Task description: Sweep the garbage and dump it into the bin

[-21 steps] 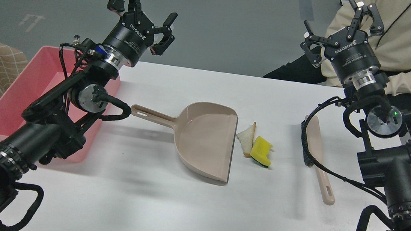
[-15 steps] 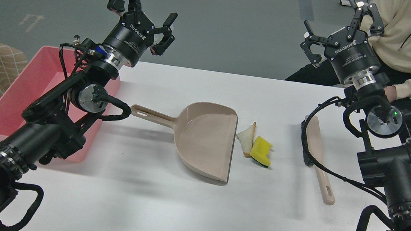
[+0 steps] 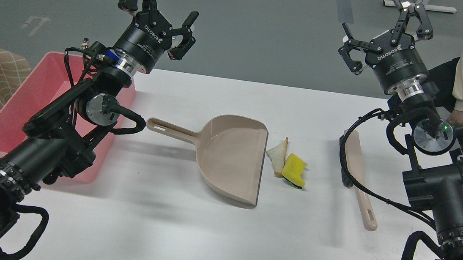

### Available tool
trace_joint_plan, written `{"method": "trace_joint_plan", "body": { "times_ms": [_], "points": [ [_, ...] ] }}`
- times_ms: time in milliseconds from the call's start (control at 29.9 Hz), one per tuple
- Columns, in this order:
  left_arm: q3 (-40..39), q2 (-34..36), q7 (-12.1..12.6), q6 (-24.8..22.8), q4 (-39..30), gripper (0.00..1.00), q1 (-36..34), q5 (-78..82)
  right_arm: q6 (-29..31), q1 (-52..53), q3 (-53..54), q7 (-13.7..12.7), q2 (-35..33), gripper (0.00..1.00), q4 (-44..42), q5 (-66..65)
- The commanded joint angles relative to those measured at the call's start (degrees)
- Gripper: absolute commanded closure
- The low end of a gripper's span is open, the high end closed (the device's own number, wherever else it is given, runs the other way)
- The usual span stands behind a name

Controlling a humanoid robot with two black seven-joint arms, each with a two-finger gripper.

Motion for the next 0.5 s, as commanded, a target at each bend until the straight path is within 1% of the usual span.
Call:
{"method": "trace_joint_plan", "body": {
  "times_ms": [0, 167, 301, 468],
  "points": [
    [-0.2, 0.0, -0.12, 0.39, 0.0, 0.02, 0.0, -0.01, 0.0, -0.09, -0.07, 0.0, 0.0, 0.0, 0.0, 0.0],
    [-0.03, 0.09, -0.12, 0.31, 0.0, 0.02, 0.0, -0.01, 0.0, 0.0, -0.07, 0.0, 0.0, 0.0, 0.0, 0.0],
    [0.5, 0.17, 0.4, 0.13, 0.0, 0.02, 0.0, -0.01, 0.0, 0.0, -0.07, 0.0, 0.0, 0.0, 0.0, 0.0],
    [0.67, 0.17, 0.05, -0.05, 0.0, 0.02, 0.0, -0.01, 0.0, -0.09, -0.07, 0.0, 0.0, 0.0, 0.0, 0.0]
  ]
}}
